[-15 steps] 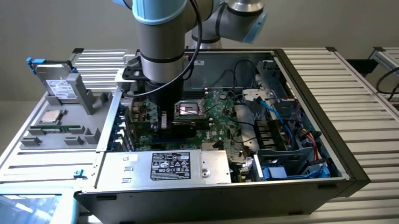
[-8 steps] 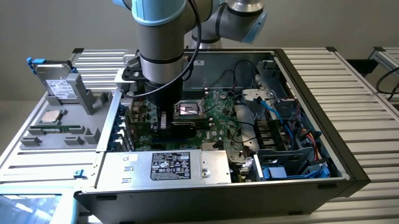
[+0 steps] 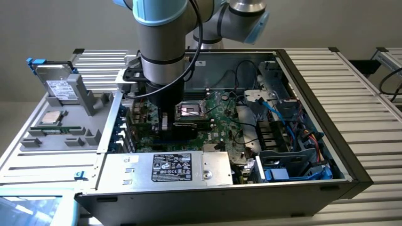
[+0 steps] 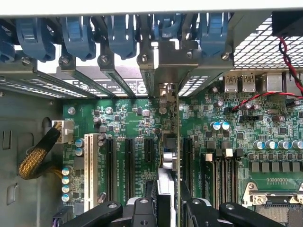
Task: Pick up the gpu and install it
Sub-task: 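Insert the gpu into the slot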
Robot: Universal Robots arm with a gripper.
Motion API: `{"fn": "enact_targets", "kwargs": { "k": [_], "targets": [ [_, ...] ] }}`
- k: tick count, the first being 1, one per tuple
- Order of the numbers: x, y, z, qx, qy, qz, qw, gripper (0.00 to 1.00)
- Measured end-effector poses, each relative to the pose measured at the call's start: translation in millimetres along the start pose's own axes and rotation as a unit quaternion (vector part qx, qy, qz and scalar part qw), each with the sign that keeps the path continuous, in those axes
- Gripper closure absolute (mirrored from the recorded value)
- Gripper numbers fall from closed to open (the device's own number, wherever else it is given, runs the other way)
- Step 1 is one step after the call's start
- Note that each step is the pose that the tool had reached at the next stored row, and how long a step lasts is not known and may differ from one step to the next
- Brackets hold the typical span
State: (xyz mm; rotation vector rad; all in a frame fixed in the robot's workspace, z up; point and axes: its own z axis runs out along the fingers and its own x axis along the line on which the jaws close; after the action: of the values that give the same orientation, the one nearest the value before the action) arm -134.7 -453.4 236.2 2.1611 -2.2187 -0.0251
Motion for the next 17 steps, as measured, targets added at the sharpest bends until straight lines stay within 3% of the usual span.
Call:
{"fn": "enact_targets", "kwargs": {
  "k": [5, 17],
  "targets": [
    [0.1, -0.1, 0.2, 0.0001, 0.0029, -0.003, 1.0000, 0.71],
    [0.1, 0.3, 0.7, 0.0001, 0.0023, -0.004, 1.0000, 0.71]
  ]
}}
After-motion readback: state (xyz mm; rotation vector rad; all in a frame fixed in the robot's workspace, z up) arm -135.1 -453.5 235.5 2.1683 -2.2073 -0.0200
